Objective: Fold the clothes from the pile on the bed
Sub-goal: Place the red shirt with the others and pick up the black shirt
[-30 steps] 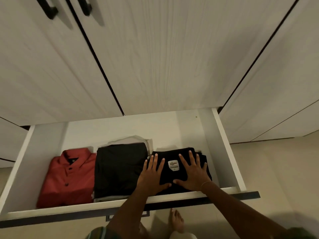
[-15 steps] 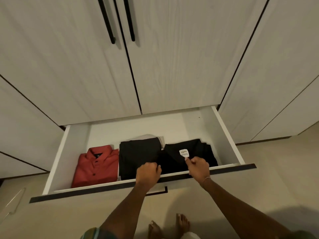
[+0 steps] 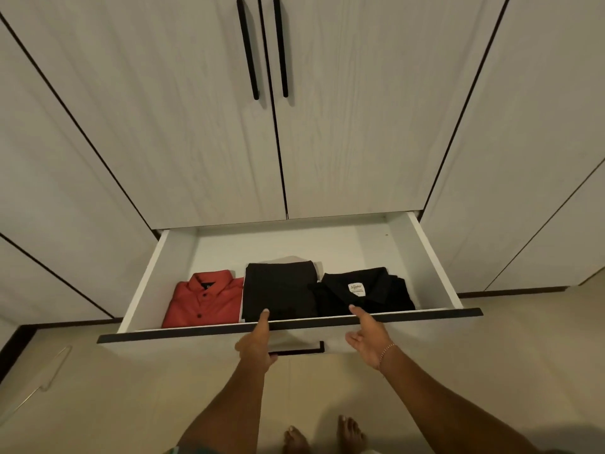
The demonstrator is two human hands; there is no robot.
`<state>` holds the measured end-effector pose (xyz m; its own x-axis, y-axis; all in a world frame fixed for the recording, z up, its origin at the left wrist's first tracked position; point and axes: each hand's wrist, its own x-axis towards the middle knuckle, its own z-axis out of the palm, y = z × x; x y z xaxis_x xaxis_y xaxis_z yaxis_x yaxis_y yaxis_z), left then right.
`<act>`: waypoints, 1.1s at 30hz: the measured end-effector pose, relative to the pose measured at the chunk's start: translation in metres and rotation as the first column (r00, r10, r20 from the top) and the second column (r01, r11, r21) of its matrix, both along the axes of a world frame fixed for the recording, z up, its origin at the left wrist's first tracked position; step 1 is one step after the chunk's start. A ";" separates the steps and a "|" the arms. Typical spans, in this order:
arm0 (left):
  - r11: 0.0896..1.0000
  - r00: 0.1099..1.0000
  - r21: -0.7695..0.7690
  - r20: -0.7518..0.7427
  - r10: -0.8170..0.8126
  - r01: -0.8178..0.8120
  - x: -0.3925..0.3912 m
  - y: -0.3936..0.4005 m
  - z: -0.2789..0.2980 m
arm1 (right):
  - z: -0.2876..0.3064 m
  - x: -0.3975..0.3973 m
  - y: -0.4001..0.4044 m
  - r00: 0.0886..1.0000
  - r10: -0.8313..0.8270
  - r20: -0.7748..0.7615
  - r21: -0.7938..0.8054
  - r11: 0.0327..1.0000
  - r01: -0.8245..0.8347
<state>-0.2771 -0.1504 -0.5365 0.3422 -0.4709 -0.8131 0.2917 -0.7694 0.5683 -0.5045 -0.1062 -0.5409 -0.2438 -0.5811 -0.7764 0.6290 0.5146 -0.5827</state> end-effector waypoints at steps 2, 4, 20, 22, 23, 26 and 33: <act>0.984 0.985 -0.129 -0.142 0.101 -0.119 0.004 -0.006 0.004 | 0.004 0.006 -0.004 0.997 -0.016 0.078 -0.069 0.997 0.022; 0.952 0.938 -0.245 -0.334 0.095 -0.183 0.008 -0.013 0.005 | 0.005 0.008 -0.007 0.994 -0.033 0.104 -0.100 0.994 0.044; 0.924 0.909 -0.339 -0.417 0.024 -0.179 0.009 -0.074 0.009 | 0.017 0.005 -0.067 0.983 -0.133 0.129 -0.172 0.973 0.154; 0.916 0.892 -0.362 -0.453 -0.012 -0.172 0.006 -0.087 0.014 | 0.024 0.004 -0.078 0.982 -0.140 0.125 -0.159 0.974 0.160; 0.914 0.887 -0.371 -0.461 -0.029 -0.163 0.004 -0.096 0.016 | 0.026 0.003 -0.087 0.982 -0.144 0.120 -0.147 0.976 0.161; 0.914 0.885 -0.383 -0.460 -0.067 -0.130 0.000 -0.127 0.012 | 0.029 -0.001 -0.113 0.987 -0.131 0.097 -0.134 0.980 0.144; 0.899 0.881 -0.434 -0.449 -0.152 -0.066 -0.006 -0.186 0.011 | 0.028 -0.005 -0.177 0.989 -0.140 0.044 -0.152 0.978 0.145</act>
<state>-0.2836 -0.3367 -0.5253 -0.0492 -0.8099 -0.5845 0.5744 -0.5017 0.6468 -0.5092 -0.2832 -0.5130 -0.3085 -0.6556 -0.6892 0.7098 0.3237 -0.6256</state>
